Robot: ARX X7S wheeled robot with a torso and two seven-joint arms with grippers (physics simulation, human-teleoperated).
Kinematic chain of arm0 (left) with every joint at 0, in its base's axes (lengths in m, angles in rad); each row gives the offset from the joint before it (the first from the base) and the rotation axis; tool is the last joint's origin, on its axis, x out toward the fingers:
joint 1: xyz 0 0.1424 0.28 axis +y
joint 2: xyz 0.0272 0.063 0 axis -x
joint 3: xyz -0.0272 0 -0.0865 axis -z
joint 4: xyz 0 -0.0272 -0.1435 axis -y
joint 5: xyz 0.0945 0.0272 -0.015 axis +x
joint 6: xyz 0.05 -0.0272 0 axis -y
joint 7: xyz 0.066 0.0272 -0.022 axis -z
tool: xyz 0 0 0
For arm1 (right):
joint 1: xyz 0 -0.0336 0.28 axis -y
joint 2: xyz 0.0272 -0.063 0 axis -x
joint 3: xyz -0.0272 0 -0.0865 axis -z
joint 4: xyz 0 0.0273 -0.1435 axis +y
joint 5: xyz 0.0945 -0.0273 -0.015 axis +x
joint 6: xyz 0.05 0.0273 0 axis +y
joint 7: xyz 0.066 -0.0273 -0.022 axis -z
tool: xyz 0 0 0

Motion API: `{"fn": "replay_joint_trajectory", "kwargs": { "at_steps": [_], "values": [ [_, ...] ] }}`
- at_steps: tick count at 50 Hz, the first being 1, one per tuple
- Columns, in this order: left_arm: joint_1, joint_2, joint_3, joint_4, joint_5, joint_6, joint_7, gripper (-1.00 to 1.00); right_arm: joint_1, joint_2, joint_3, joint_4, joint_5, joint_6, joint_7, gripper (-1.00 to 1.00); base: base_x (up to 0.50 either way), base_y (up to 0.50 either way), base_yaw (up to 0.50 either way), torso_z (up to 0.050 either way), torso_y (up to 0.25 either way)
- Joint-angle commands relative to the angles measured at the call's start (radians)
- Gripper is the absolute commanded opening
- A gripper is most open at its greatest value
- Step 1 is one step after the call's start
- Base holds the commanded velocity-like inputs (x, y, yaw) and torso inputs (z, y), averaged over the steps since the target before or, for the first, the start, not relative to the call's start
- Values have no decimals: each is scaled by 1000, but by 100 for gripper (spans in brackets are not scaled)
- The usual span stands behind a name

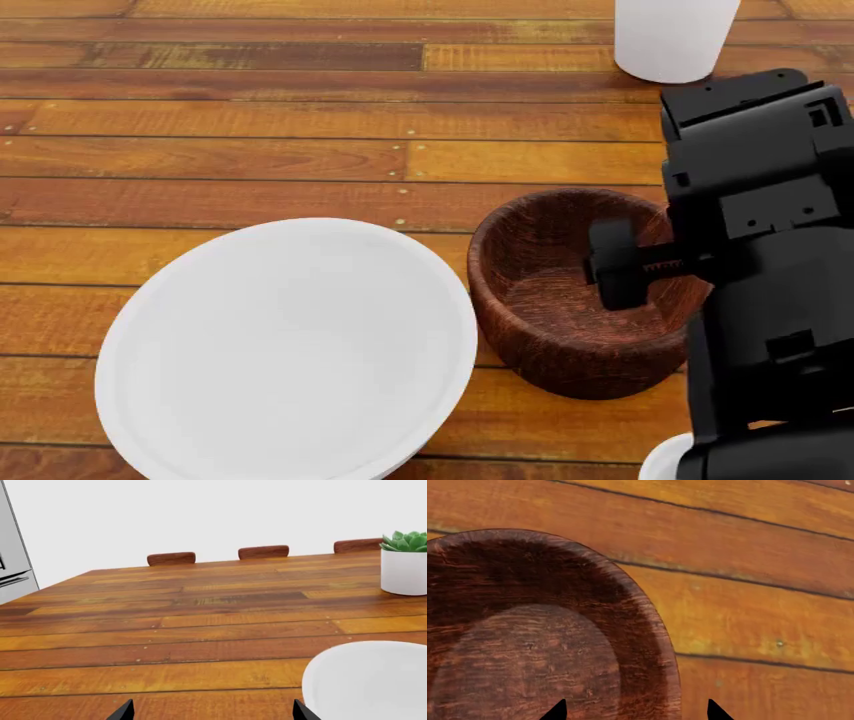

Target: Stack the bowls from largest to smallest.

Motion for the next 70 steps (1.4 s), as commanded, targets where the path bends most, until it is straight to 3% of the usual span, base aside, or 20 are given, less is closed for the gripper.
{"fn": "replay_joint_trajectory", "kwargs": {
  "at_steps": [1,5,8,9,21,25,29,41,50,54,64,66,70],
  "values": [
    [49,0,-35,5,6,10,24,100,-48,-15,190,16,-192,-12,-13,100,0,0,0,0,0],
    [14,-8,30,5,63,2,15,100,-55,-14,210,16,-212,-19,-20,100,0,0,0,0,0],
    [60,-2,-28,9,33,14,31,100,-54,-18,215,16,-222,-26,-32,100,0,0,0,0,0],
    [64,-2,-34,9,31,15,33,100,-50,-21,204,16,-232,-45,-37,-100,0,0,0,0,0],
    [71,-8,-47,9,27,17,36,100,32,0,269,16,-235,-81,52,-100,0,0,0,0,0],
    [-5,-3,34,-5,38,2,5,100,68,-1,280,16,-237,-110,66,-100,0,0,0,0,0],
    [-11,-5,34,-3,29,-1,-1,100,101,-6,284,16,-239,-129,69,-100,0,0,0,0,0],
    [-8,-6,28,-1,27,3,-2,100,232,-55,338,15,-207,-157,10,-100,0,0,0,0,0],
    [-88,1,108,-12,49,-12,-29,100,309,-119,335,5,-199,-153,-63,-100,0,0,0,0,0],
    [-13,-9,24,0,32,6,-1,100,280,-145,325,-96,-184,-70,-105,-100,0,0,0,0,0],
    [47,-12,-51,4,22,23,25,100,150,-186,326,-396,-92,168,-144,-100,0,0,0,0,1],
    [115,-14,-147,20,-4,28,54,100,137,-187,302,-430,-69,188,-140,-100,0,0,0,0,0],
    [78,-10,-95,6,16,29,42,100,120,-186,287,-500,-7,242,-123,-100,0,0,0,0,0]
  ]
}}
